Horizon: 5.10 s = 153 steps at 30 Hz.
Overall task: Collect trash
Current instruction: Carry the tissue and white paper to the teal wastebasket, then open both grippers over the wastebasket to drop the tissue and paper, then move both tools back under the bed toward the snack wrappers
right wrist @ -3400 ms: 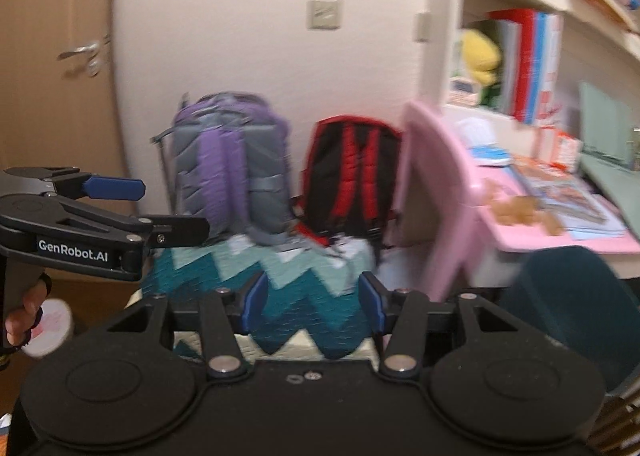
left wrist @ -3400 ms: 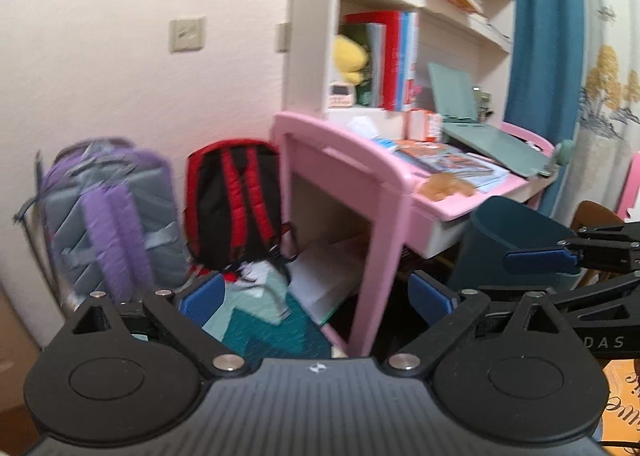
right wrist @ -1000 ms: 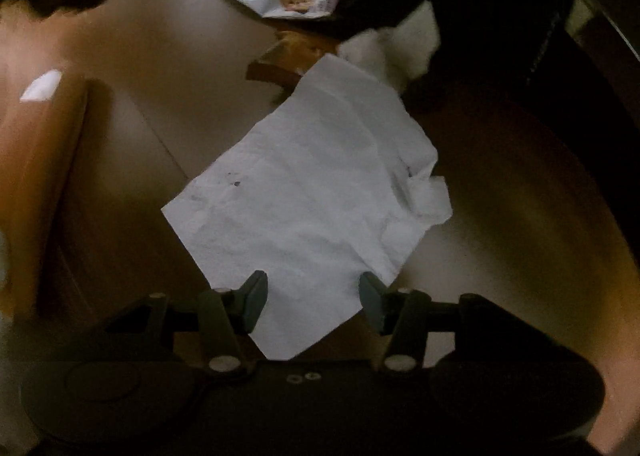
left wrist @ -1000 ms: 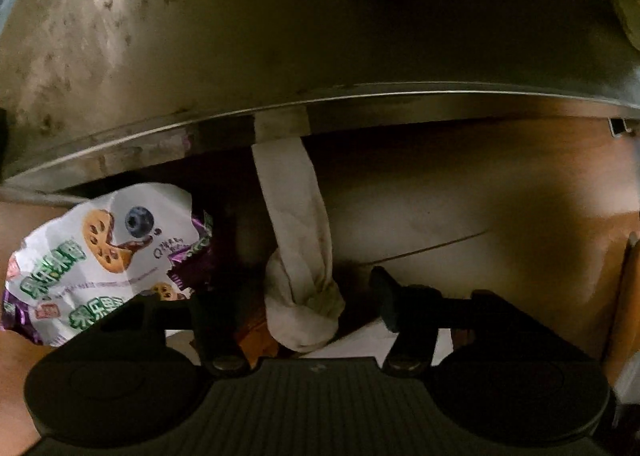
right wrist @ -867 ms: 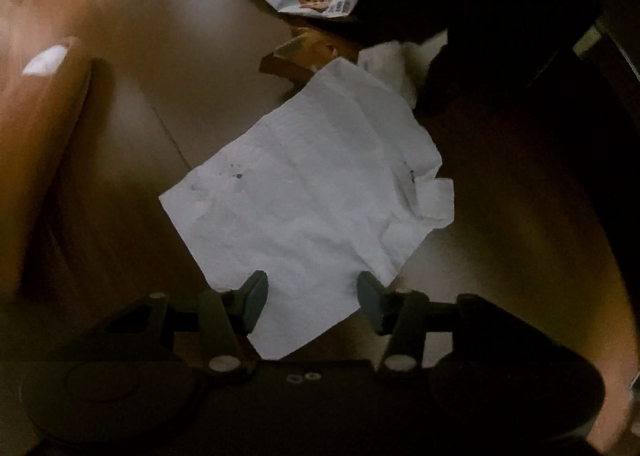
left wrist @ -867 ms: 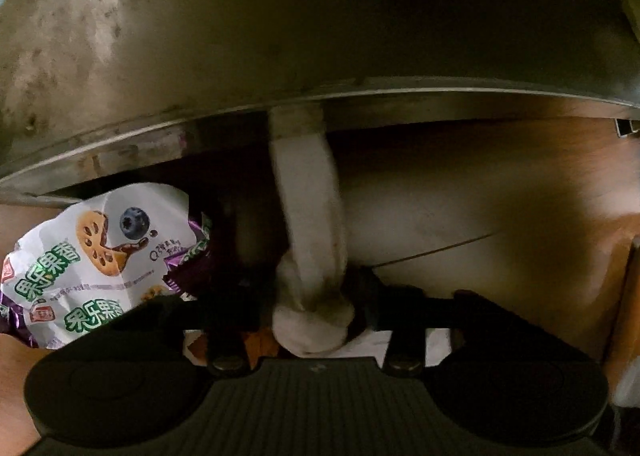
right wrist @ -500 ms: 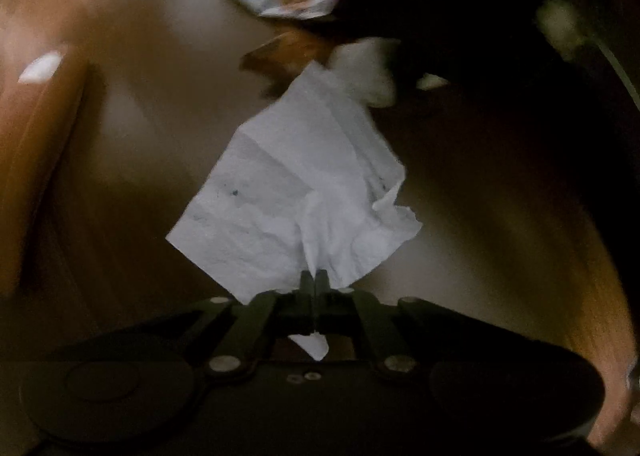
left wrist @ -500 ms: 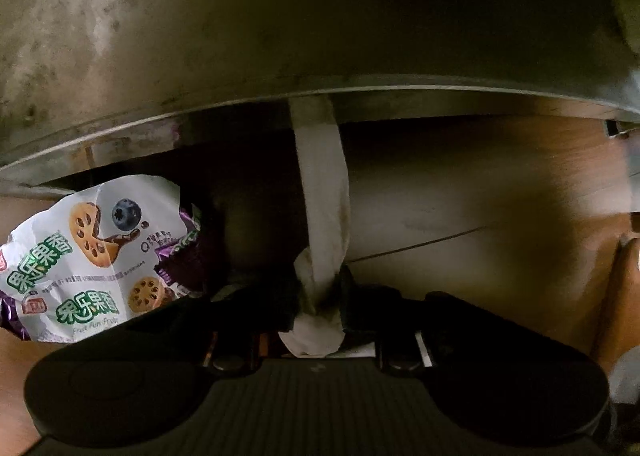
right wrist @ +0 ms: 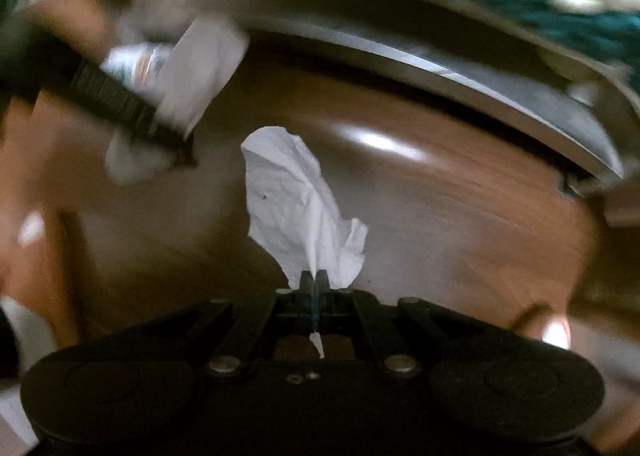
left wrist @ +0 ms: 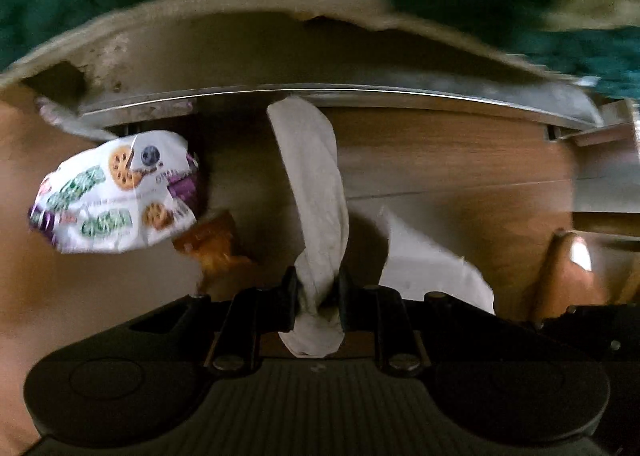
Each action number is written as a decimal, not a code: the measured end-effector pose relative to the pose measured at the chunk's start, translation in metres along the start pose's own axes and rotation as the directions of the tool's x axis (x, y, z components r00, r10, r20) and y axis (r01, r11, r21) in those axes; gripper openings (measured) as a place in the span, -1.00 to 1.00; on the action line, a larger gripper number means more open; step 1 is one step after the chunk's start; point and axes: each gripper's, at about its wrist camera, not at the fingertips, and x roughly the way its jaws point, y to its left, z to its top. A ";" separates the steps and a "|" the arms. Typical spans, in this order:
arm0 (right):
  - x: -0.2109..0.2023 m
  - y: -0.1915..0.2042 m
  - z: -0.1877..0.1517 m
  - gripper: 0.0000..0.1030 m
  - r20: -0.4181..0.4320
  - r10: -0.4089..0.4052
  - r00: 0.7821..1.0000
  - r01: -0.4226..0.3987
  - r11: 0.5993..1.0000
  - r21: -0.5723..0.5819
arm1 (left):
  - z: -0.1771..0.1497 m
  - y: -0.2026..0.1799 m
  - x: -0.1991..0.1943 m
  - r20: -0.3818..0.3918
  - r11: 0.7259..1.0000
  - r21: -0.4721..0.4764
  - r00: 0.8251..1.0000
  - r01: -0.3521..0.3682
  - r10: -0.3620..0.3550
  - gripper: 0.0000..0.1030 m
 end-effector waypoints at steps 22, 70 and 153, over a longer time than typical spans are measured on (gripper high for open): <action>-0.309 -0.045 -0.103 -0.99 0.462 0.014 0.887 -0.147 0.956 0.254 | -0.120 -0.139 -0.277 0.396 0.990 0.093 0.908 0.105 -0.134 -0.63; -0.622 -0.334 -0.288 -0.99 0.685 -0.559 0.467 0.002 0.776 0.631 | -0.150 -0.613 -0.528 0.549 0.701 0.713 0.630 -0.011 -0.549 -0.63; -0.516 0.043 -0.045 0.01 0.719 0.223 0.658 -0.135 0.975 -0.178 | -0.144 -0.130 -0.545 0.778 0.975 0.209 0.617 -0.079 -0.117 1.00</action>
